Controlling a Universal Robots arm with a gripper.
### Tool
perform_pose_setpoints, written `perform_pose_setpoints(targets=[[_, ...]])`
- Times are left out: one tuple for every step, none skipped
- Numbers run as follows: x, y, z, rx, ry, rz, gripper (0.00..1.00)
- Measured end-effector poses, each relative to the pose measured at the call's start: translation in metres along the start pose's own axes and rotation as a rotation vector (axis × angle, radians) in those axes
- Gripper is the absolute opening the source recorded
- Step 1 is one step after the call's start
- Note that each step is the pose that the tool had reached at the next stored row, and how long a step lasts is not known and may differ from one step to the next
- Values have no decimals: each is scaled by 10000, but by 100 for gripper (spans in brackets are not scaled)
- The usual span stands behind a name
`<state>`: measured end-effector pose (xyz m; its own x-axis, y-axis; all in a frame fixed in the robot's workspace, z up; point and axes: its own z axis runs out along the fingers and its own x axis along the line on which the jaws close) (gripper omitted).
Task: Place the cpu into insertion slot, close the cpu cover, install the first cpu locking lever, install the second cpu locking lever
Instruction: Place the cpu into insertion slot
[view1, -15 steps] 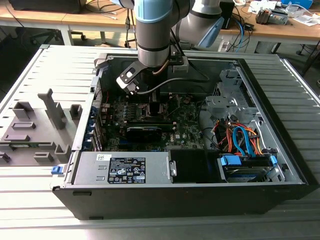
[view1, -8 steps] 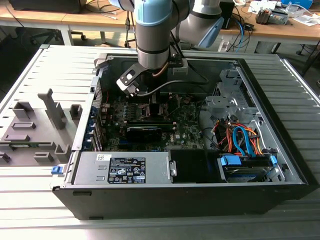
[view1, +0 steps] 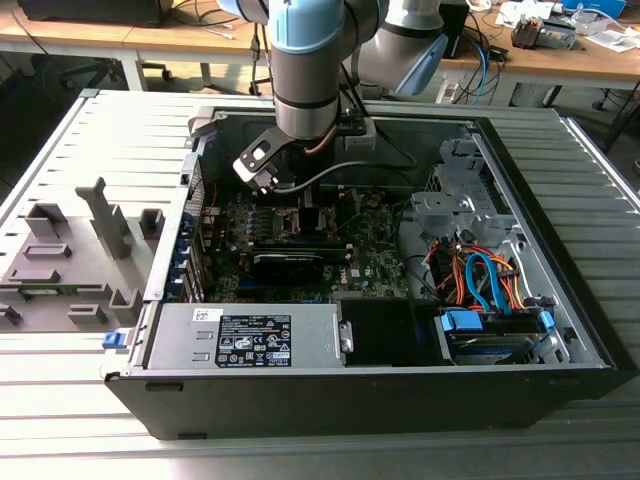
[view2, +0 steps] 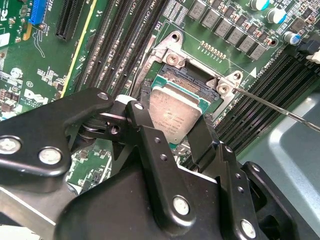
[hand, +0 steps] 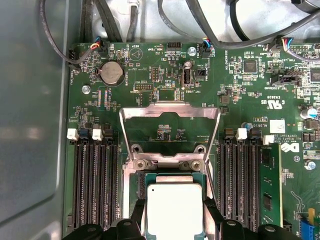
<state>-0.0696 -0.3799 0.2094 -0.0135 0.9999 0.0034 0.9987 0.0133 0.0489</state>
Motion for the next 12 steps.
perform_pose_setpoints(targets=[[0,0,2,0,0,0,54],[0,0,4,0,0,0,54],[0,-1,16,0,0,0,54],[0,-1,26,0,0,0,54],[0,-1,28,0,0,0,54],[0,-1,30,0,1,0,54],[0,-2,33,0,0,0,54],[0,-2,34,0,1,0,54],[0,-2,39,0,0,0,54],[0,-2,46,0,1,0,54],[0,-2,47,0,1,0,54],[0,-2,49,0,1,-1,54]])
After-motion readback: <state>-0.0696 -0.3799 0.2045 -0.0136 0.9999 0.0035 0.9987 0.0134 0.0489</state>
